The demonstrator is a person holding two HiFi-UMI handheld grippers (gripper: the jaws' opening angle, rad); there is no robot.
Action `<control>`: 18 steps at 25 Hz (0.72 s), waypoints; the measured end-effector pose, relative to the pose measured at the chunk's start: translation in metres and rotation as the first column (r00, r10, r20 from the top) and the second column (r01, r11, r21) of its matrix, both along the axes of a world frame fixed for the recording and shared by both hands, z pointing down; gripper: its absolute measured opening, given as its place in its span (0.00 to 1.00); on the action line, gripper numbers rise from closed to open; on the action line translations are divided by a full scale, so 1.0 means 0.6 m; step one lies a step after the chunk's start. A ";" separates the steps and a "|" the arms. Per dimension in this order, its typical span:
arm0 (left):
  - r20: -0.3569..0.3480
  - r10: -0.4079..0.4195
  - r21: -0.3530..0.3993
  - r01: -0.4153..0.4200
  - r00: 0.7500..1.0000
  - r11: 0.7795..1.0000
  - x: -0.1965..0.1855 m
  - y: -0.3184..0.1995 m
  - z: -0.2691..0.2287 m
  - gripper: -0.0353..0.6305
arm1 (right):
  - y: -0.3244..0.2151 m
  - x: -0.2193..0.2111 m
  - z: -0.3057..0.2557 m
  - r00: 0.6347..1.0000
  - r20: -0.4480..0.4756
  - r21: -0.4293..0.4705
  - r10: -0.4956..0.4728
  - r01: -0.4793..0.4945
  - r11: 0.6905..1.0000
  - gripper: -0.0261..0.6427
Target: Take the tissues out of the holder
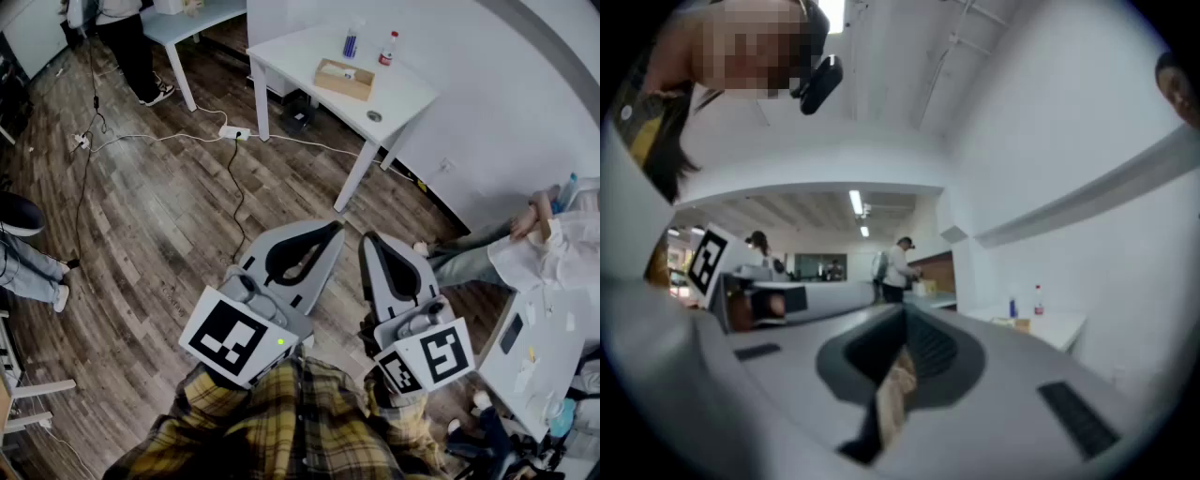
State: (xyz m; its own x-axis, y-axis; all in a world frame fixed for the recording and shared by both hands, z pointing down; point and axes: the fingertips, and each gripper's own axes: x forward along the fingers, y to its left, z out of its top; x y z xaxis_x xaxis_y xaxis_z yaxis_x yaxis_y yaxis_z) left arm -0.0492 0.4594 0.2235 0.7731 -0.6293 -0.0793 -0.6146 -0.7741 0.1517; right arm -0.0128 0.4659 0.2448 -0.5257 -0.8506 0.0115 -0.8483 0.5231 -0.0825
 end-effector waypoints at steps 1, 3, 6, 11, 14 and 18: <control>0.002 -0.001 0.001 0.001 1.000 1.000 0.001 0.002 0.000 0.08 | 0.001 0.001 0.000 1.000 0.000 -0.002 -0.002 0.002 1.000 0.06; 0.004 -0.002 0.003 0.002 1.000 1.000 0.003 0.006 0.001 0.08 | 0.002 0.004 0.001 1.000 0.002 -0.004 -0.007 0.007 1.000 0.06; 0.005 -0.004 -0.002 0.004 1.000 1.000 0.009 0.010 0.004 0.08 | 0.005 0.014 0.001 1.000 0.004 -0.005 -0.005 0.006 1.000 0.06; 0.014 -0.010 -0.002 0.010 1.000 1.000 0.019 0.010 0.010 0.08 | 0.009 0.028 0.003 1.000 0.018 -0.007 -0.003 0.003 1.000 0.06; 0.018 -0.017 0.012 0.017 1.000 1.000 0.021 0.009 0.009 0.08 | 0.014 0.030 0.004 1.000 0.018 -0.009 -0.013 0.013 1.000 0.06; 0.020 -0.037 0.030 0.036 0.999 0.999 0.026 0.012 0.008 0.08 | 0.023 0.039 0.006 1.000 0.016 -0.002 -0.026 0.026 1.000 0.06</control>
